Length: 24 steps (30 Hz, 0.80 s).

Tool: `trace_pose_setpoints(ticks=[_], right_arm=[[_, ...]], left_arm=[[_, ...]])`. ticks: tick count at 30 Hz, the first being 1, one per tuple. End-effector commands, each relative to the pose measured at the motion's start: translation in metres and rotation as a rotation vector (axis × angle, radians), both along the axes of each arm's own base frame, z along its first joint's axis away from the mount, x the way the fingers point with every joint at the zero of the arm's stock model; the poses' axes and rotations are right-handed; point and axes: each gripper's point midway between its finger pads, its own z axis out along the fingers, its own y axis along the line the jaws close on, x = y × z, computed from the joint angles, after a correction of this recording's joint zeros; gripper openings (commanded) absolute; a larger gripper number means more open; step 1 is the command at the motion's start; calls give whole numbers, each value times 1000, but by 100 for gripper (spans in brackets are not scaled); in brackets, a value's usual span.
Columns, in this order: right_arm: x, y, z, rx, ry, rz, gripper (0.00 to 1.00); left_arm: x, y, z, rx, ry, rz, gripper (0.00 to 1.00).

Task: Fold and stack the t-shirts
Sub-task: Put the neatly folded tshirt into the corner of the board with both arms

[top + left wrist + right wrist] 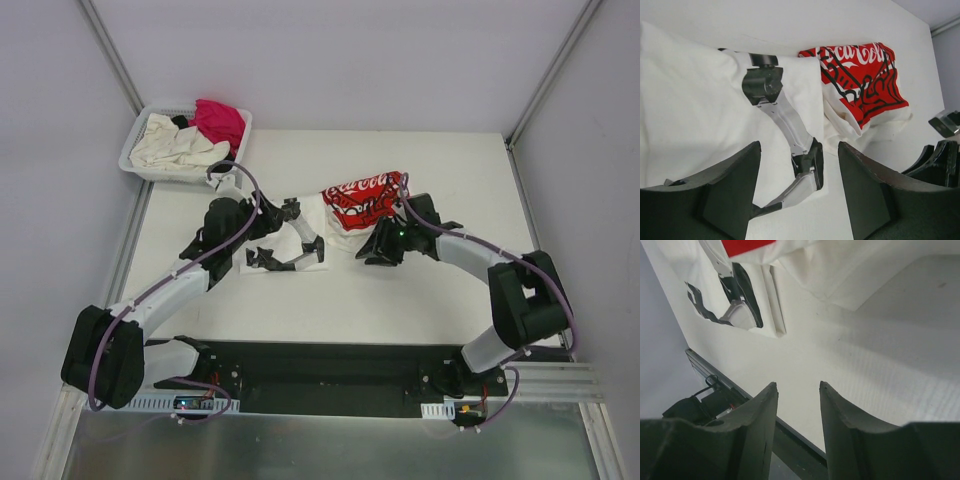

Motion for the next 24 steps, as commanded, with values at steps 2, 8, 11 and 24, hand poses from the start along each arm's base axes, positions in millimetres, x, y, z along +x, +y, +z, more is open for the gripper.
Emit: trace_pose_setpoints(ticks=[2,8,11,24], right_arm=[[-3,29,-23,-36,-26,87,42],[2,68,-47,-34,-2,150,43],[11,81,-53,-28,-3,162,43],[32,100,-68,-29,-12,160,45]], left_arm=[[0,24,7,62,-30,87,62],[-7,23,12,44,-41,68,62],[-12,23,11,42,-42,48,62],[-30,23,-7,-78,-36,-31,62]])
